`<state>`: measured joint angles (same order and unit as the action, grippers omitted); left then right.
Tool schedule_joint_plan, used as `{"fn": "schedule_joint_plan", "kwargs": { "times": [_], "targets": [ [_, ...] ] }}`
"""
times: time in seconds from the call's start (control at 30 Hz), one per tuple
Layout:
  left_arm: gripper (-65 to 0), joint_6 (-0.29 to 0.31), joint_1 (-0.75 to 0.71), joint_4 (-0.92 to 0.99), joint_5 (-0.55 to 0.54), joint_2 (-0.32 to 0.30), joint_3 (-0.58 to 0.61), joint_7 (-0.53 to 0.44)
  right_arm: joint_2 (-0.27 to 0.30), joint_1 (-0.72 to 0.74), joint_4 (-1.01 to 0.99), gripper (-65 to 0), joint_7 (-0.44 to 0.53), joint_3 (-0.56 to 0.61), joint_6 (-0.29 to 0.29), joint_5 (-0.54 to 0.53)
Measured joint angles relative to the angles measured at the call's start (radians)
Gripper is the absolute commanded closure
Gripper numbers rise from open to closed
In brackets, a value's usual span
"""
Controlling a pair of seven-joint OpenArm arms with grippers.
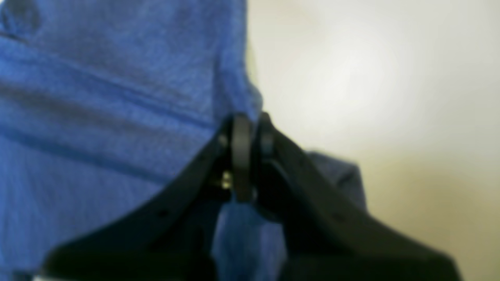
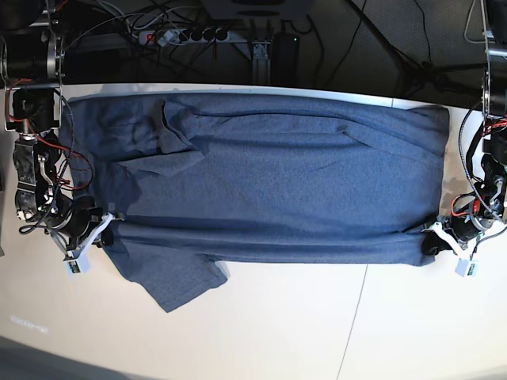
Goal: Fold the T-shirt properly
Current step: 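Grasp the opposite edge with both grippers and fold it toward the first fold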
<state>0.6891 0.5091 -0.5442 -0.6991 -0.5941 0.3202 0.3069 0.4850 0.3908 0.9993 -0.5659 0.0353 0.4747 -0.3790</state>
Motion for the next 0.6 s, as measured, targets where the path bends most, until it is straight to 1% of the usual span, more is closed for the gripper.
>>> {"fn": "schedule_joint_plan", "kwargs": {
  "times": [0.07,0.23,0.47,0.6],
  "targets": [
    [0.0,0.000,-0.037,-0.067,-0.024,-0.019,0.001,0.018,0.009,-0.014,0.007,0.0,-0.002,0.000,0.000,-0.009],
    [0.0,0.000,-0.092,-0.175,-0.031,-0.053,0.002,0.019,0.018,-0.029,0.014,0.0,-0.003,0.000,0.000,-0.023],
    [0.0,0.000,-0.102,-0.182,-0.032,-0.060,0.002,0.035,0.025,-0.062,0.049,0.0,-0.019,0.000,0.000,-0.048],
    [0.0,0.000,-0.108,-0.182,-0.032,-0.066,0.002,0.073,0.025,-0.084,0.068,0.0,-0.017,0.000,0.000,-0.051]
  ]
}}
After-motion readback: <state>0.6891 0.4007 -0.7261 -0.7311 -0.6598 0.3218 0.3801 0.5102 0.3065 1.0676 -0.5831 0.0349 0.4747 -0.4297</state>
